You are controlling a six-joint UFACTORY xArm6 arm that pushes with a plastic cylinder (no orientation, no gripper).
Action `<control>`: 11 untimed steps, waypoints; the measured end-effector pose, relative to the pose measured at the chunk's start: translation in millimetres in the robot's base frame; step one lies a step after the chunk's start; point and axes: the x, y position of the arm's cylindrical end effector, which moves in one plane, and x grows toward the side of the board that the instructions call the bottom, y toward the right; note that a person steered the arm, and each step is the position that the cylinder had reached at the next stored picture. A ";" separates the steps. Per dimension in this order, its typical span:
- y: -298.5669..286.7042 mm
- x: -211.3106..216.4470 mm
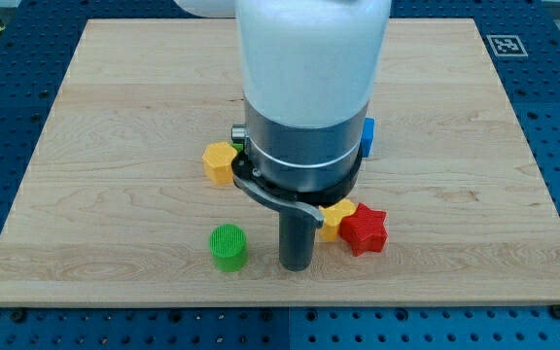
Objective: Move green circle towards bottom left
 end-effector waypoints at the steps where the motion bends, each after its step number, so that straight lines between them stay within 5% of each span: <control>1: -14.7 0.8; 3: -70.8 3.1; 11: -116.8 -14.4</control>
